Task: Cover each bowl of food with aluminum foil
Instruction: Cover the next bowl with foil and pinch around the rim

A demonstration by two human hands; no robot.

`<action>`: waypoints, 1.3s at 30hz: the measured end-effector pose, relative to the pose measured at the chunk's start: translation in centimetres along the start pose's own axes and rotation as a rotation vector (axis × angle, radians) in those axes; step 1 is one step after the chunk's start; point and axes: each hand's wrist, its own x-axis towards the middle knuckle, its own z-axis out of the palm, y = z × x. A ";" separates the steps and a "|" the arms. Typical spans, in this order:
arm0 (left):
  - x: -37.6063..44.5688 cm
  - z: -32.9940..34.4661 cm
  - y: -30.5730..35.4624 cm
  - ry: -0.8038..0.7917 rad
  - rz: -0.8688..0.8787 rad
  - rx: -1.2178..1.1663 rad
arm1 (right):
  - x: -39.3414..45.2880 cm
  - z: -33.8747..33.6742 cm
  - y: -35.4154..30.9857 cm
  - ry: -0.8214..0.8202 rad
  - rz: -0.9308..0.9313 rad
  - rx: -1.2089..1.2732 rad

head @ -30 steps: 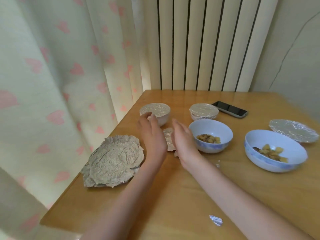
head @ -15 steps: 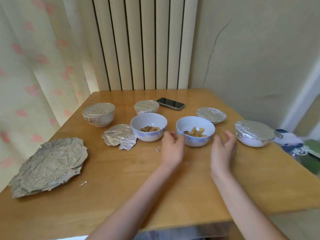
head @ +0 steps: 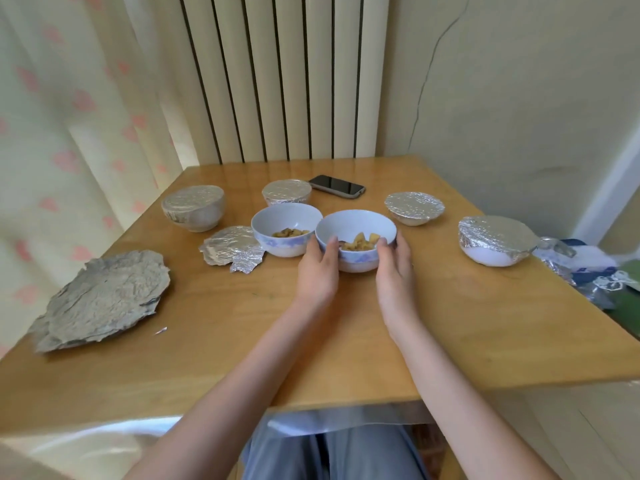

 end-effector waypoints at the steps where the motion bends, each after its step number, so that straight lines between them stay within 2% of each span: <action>1: -0.7 -0.7 -0.1 0.020 -0.012 -0.014 | -0.6 0.2 -0.1 0.011 -0.043 -0.003; 4: -3.3 -3.0 -0.3 0.101 0.024 -0.060 | -2.7 0.5 0.0 -0.021 -0.173 -0.036; 8: -6.7 -6.8 -0.6 0.189 0.126 -0.087 | -5.2 1.6 0.1 -0.192 -0.272 -0.071; 11: -8.0 -10.1 -0.9 0.217 0.174 -0.022 | -6.1 3.3 0.0 -0.361 -0.254 -0.074; 19: -7.7 -16.3 -2.7 0.301 0.087 0.040 | -5.8 8.1 0.3 -0.672 -0.121 -0.153; 26: -7.4 -17.8 -3.4 0.270 0.026 0.194 | -5.6 8.7 1.3 -0.720 -0.041 -0.067; 30: -7.1 -20.5 -4.0 0.515 0.199 0.679 | -5.6 8.2 1.4 -0.685 -0.100 -0.036; 31: -6.6 -21.4 -4.3 0.524 0.192 0.855 | -5.6 8.1 1.5 -0.657 -0.113 -0.036; 33: -5.8 -22.8 -4.9 0.422 0.081 1.110 | -5.5 8.0 1.6 -0.607 -0.119 -0.041; 35: -5.4 -23.2 -5.0 0.313 -0.031 1.138 | -5.5 7.8 1.7 -0.594 -0.115 -0.045; 39: -5.8 -23.2 -4.8 0.311 0.014 1.037 | -5.7 7.7 1.7 -0.617 -0.128 -0.066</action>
